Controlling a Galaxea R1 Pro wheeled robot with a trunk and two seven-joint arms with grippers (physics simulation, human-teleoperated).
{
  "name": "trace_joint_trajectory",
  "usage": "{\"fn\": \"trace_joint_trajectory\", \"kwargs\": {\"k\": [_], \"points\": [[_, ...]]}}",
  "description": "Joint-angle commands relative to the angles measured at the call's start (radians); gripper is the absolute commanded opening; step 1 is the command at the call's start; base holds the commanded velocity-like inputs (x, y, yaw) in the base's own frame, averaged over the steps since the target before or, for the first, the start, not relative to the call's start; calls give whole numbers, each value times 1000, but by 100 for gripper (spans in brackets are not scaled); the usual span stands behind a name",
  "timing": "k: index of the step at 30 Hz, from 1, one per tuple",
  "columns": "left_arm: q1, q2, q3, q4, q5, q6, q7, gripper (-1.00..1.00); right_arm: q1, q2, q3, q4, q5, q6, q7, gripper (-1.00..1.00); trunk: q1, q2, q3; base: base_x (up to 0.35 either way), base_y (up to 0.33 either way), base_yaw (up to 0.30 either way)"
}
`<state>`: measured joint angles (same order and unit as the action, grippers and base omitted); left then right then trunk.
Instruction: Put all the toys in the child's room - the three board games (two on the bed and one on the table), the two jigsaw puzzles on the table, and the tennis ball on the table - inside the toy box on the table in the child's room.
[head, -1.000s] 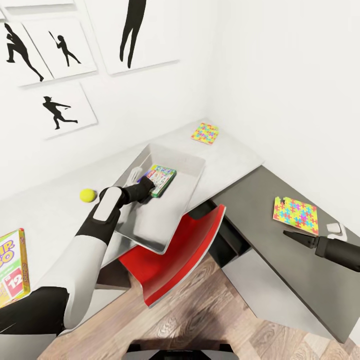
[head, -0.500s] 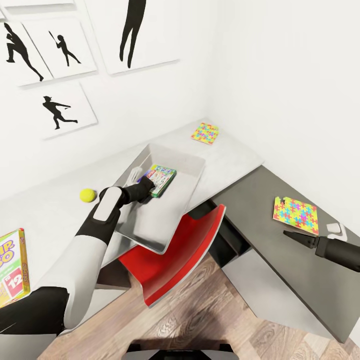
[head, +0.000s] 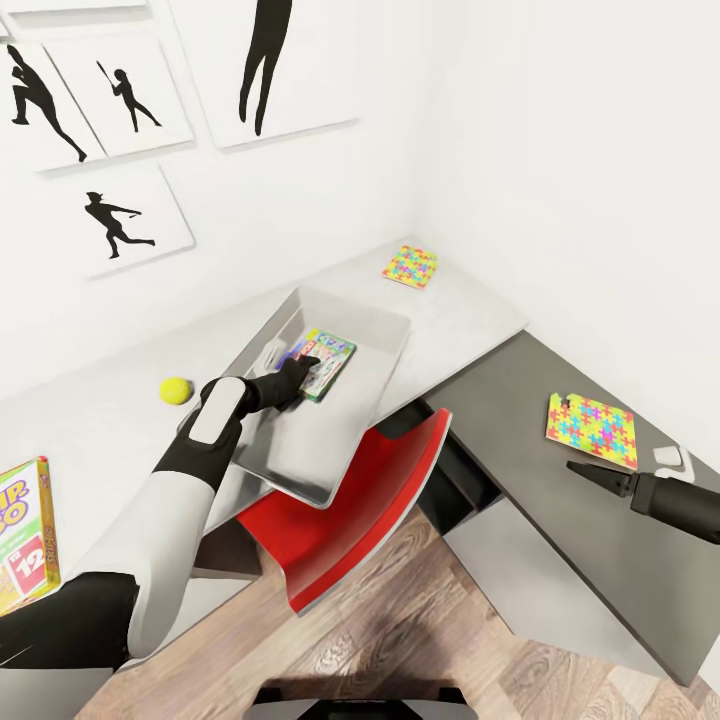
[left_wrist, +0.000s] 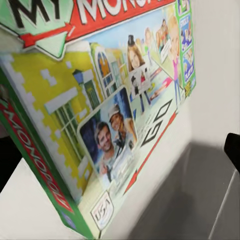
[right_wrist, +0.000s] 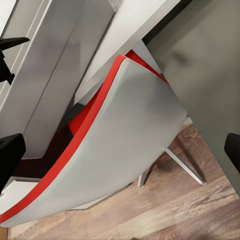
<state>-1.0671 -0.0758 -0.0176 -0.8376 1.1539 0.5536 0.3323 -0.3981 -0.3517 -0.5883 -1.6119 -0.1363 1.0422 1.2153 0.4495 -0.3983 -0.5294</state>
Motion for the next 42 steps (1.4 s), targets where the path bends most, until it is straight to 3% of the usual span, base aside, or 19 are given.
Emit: {"fn": "trace_joint_trajectory", "kwargs": {"k": [1, 21, 25, 31, 42], "points": [[-1, 0, -1, -1, 12, 1, 10, 100, -1, 0, -1, 0, 0, 5, 3, 100, 1, -2, -1, 0, 0, 0], [4, -4, 3, -12, 29, 14, 16, 100, -1, 0, -1, 0, 0, 5, 4, 100, 1, -2, -1, 0, 0, 0], [5, -6, 4, -13, 56, 18, 18, 100, -1, 1, -1, 0, 0, 5, 4, 100, 1, -2, -1, 0, 0, 0], [6, -4, 2, -16, 156, 28, 42, 100, -1, 1, -1, 0, 0, 5, 4, 100, 1, -2, -1, 0, 0, 0], [12, -8, -1, -50, 244, 45, 88, 100, -1, 2, 0, 0, -1, 5, 4, 100, 1, -2, -1, 0, 0, 0]]}}
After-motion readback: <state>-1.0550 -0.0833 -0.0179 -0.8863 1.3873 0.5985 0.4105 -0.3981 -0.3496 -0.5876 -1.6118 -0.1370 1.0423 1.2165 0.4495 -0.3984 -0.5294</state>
